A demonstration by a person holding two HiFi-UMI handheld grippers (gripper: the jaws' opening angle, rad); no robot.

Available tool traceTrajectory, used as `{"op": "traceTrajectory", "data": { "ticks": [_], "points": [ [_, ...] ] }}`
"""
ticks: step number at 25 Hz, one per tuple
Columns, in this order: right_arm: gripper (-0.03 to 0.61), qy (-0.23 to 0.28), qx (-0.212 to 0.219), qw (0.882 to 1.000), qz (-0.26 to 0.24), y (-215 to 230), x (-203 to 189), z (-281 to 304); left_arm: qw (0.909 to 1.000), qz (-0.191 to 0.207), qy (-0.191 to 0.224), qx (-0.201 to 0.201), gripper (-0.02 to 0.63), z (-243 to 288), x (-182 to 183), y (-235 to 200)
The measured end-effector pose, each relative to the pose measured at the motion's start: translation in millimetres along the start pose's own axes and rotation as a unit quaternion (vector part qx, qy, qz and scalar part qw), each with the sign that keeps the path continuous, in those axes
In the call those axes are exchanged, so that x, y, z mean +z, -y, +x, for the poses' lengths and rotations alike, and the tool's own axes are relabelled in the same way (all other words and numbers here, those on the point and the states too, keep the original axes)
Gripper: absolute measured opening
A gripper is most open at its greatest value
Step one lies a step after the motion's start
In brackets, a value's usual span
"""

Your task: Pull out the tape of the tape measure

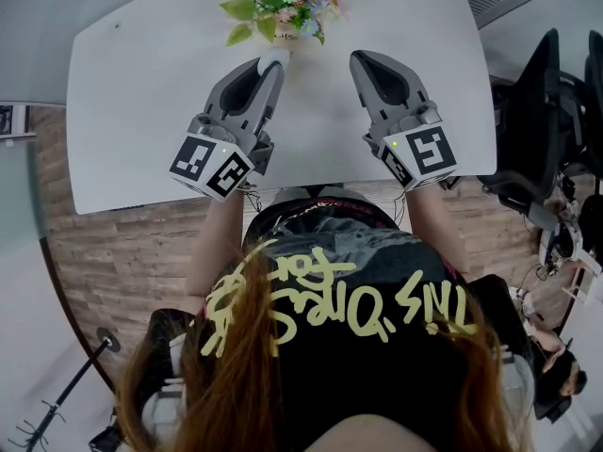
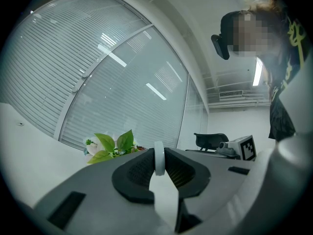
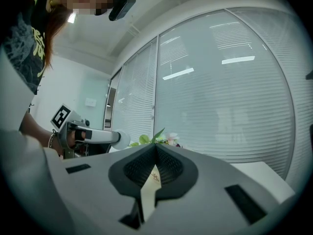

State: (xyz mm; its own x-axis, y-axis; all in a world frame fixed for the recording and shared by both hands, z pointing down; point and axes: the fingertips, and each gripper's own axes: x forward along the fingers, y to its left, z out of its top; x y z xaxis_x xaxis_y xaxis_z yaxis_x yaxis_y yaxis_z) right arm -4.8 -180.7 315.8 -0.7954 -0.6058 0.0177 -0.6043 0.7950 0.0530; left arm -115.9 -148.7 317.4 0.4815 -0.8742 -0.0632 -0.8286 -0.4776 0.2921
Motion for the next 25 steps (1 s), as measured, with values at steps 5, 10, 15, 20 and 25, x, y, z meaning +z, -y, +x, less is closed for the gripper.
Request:
{"op": "traceTrajectory", "data": {
  "ticks": [5, 10, 15, 20, 25],
  "points": [
    [0.003, -0.002, -0.002, 1.000, 0.002, 0.3, -1.6, 0.2, 0.9997, -0.017, -0.018, -0.008, 0.061, 2.4, -11.6, -0.7],
    [0.003, -0.003, -0.004, 1.000, 0.001, 1.2, -1.8, -1.0, 0.9983, -0.037, -0.043, -0.012, 0.061, 4.2, -29.7, -1.7],
    [0.003, -0.003, -0.005, 1.000, -0.001, 0.0, -2.3, -2.6, 0.9975, -0.045, -0.053, -0.010, 0.061, 3.7, -40.4, -3.9],
    [0.003, -0.003, -0.004, 1.000, -0.002, -0.9, -3.2, -4.3, 0.9924, -0.067, -0.103, 0.006, 0.061, 5.0, -63.8, -11.5],
    [0.003, -0.006, -0.003, 1.000, -0.005, -1.2, -3.1, -4.4, 0.9850, -0.107, -0.135, 0.011, 0.061, 4.1, -85.9, -18.2]
  ]
}}
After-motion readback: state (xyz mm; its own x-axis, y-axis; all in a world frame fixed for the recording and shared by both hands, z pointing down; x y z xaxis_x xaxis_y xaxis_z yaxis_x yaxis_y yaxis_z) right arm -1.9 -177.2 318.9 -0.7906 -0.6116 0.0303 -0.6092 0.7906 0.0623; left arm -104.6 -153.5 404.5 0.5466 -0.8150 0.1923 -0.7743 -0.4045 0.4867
